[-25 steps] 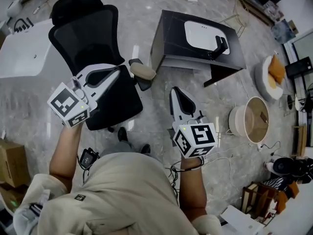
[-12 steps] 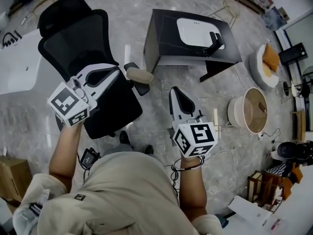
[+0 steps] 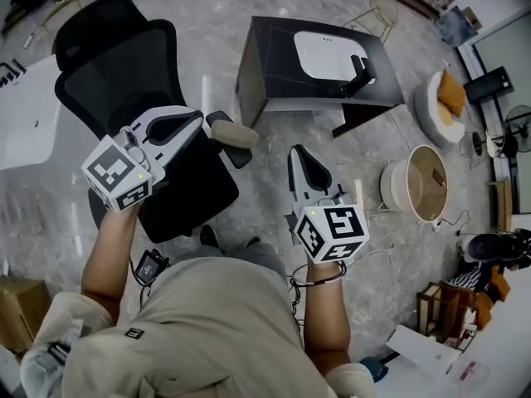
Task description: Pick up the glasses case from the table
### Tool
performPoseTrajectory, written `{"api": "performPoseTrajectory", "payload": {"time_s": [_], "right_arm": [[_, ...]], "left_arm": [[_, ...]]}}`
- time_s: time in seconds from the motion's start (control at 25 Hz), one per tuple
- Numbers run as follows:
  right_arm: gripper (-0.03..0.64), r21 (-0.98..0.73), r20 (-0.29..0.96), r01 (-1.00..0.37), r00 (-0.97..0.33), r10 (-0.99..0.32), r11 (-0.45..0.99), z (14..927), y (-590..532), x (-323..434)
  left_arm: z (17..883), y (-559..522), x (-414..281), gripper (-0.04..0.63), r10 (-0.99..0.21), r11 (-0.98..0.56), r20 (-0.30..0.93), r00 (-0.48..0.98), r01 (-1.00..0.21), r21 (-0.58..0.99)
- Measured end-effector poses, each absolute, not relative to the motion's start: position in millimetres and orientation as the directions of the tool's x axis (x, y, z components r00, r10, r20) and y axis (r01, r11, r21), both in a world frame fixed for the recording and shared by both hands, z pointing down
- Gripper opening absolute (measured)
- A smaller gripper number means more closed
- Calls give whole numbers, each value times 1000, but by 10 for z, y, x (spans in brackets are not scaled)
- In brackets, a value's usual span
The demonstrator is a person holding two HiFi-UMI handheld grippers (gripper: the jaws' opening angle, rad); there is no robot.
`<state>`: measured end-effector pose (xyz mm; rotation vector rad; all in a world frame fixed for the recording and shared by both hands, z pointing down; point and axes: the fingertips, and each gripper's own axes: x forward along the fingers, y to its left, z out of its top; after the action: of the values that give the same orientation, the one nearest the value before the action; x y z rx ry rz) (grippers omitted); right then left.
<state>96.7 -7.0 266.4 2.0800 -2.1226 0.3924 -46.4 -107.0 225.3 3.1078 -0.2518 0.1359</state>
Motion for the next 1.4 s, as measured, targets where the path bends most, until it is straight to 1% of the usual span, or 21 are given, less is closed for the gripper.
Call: {"api": "performPoseTrajectory", "payload": {"time_s": [0.28, 0.56, 0.8, 1.4], "right_arm": [[28, -103, 289, -994, -64, -955, 36, 2769, -330, 1191], [28, -132, 287, -981, -178, -941, 145, 2768, -731, 1433], [28, -148, 305, -969, -236, -923, 199, 2868, -1145, 1598], [29, -213, 374, -946, -309, -874, 244, 3418, -1702, 1733]], "left_arm": [[2376, -1292, -328, 15, -192, -980, 104, 976, -195, 23], [2359, -1515, -148, 15, -278, -958, 128, 952, -284, 36], [2478, -1809, -23, 15, -316, -944, 145, 938, -326, 48], [3096, -2256, 186, 15, -304, -938, 238, 922, -334, 96]]}}
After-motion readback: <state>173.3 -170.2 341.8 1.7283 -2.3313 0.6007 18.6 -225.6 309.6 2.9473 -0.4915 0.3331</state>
